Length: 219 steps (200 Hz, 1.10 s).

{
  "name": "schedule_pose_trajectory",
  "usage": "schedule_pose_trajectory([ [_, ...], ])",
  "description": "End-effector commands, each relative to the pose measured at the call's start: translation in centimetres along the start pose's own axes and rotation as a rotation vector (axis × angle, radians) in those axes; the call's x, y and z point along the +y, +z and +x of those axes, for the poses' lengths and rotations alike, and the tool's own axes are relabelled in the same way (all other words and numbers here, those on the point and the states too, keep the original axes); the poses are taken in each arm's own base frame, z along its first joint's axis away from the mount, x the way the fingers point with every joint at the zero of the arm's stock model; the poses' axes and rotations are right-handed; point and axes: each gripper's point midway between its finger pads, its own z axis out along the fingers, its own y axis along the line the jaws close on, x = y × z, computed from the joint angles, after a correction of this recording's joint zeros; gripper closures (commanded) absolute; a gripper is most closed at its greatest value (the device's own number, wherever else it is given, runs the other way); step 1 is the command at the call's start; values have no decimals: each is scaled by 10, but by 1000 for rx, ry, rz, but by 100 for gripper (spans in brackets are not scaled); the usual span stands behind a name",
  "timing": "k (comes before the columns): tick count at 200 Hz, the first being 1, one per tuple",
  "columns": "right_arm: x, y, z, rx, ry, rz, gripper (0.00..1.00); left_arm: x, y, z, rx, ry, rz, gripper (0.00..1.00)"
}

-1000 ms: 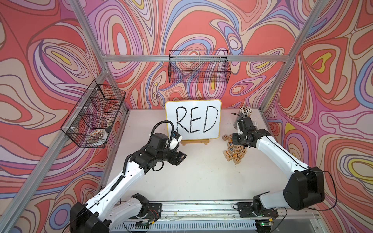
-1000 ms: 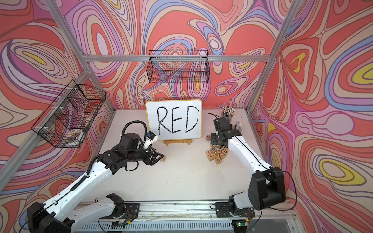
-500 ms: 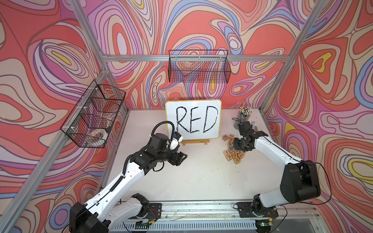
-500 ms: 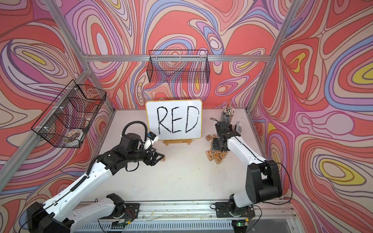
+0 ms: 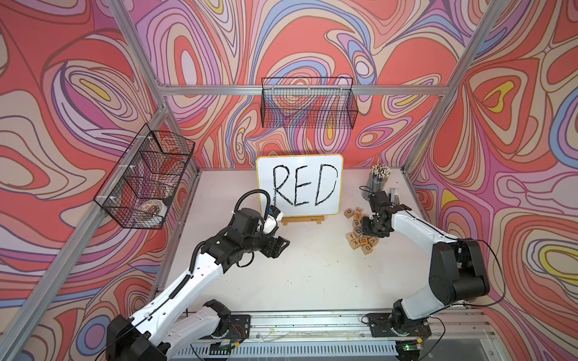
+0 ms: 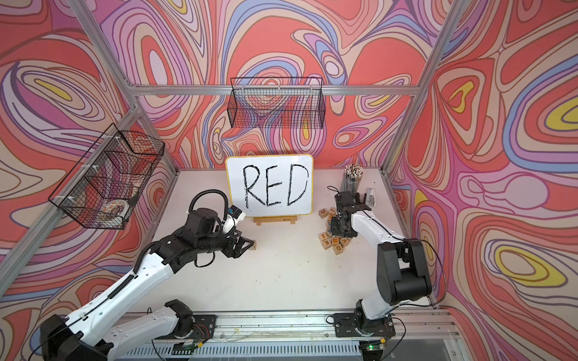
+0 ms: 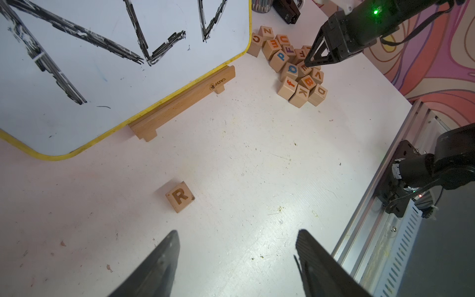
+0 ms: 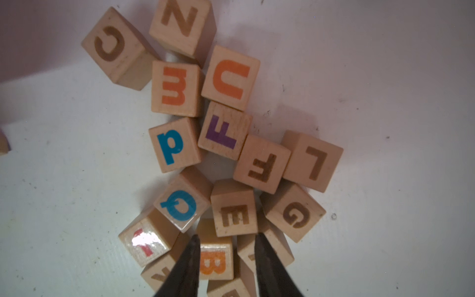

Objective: Assemble the uppercase word "red" with letter blocks
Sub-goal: Pick up the letter block from the center of the board.

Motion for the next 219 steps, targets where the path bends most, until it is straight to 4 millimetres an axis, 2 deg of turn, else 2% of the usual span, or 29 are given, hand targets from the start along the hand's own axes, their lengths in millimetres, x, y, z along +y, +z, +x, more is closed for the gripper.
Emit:
schedule_pose_trajectory([
  [1, -4, 8, -4, -1, -4, 12, 62, 0, -1, 1, -8, 7, -5, 25],
  [69, -1, 21, -10, 17, -32, 3, 63, 1, 0, 2, -4, 7, -11, 25],
  [161, -1, 33, -8, 42, -35, 3, 65, 2, -1, 2, -5, 10, -17, 26],
  [188, 0, 33, -7, 50, -37, 0, 70, 1, -2, 1, -10, 12, -16, 26],
  [219, 1, 22, -12, 32, -45, -6, 79, 1, -2, 1, -10, 12, -15, 25],
])
